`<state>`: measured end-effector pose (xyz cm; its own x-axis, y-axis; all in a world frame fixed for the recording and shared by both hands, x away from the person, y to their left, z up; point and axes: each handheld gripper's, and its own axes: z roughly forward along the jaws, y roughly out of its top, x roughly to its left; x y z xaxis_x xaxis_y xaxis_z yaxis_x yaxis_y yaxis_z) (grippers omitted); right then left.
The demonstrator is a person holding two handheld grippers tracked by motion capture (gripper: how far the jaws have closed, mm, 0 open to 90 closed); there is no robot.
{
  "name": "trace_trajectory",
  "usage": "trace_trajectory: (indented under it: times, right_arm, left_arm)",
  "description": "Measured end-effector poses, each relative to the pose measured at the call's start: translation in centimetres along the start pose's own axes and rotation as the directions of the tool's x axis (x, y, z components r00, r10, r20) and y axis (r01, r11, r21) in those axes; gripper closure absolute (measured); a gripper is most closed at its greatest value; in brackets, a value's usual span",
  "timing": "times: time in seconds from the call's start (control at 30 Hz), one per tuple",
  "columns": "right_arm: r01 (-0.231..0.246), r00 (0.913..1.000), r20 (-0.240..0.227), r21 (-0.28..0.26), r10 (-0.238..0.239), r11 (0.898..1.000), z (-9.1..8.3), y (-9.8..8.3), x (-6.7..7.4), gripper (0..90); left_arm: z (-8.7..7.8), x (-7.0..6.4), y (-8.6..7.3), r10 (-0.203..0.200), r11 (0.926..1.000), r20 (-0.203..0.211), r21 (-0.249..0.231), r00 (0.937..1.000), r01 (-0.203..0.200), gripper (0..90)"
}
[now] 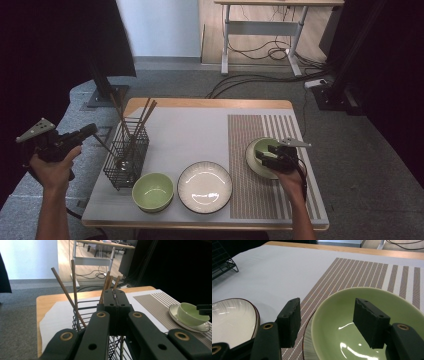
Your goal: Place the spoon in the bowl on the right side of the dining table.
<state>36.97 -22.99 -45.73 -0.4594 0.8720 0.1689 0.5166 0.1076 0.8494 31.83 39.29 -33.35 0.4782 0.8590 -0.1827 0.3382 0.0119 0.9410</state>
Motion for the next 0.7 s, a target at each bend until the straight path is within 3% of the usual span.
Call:
trace_trajectory:
  times: [0.33, 0.7]
  right_arm:
    - [-0.003, 1.0000, 0.003, 0.000, 0.003, 1.000, 0.0, 0.0, -0.1, 39.1]
    - [-0.002, 1.0000, 0.004, 0.005, 0.002, 1.000, 0.1, -0.1, -0.1, 39.0]
  left_arm:
    - [-1.0, -0.9, 1.5, 0.020, 0.9996, 0.010, -0.021, 0.9997, -0.020, 90.0]
    - [-1.5, -2.5, 2.5, 0.041, 0.9987, 0.051, -0.032, 0.9979, -0.039, 90.0]
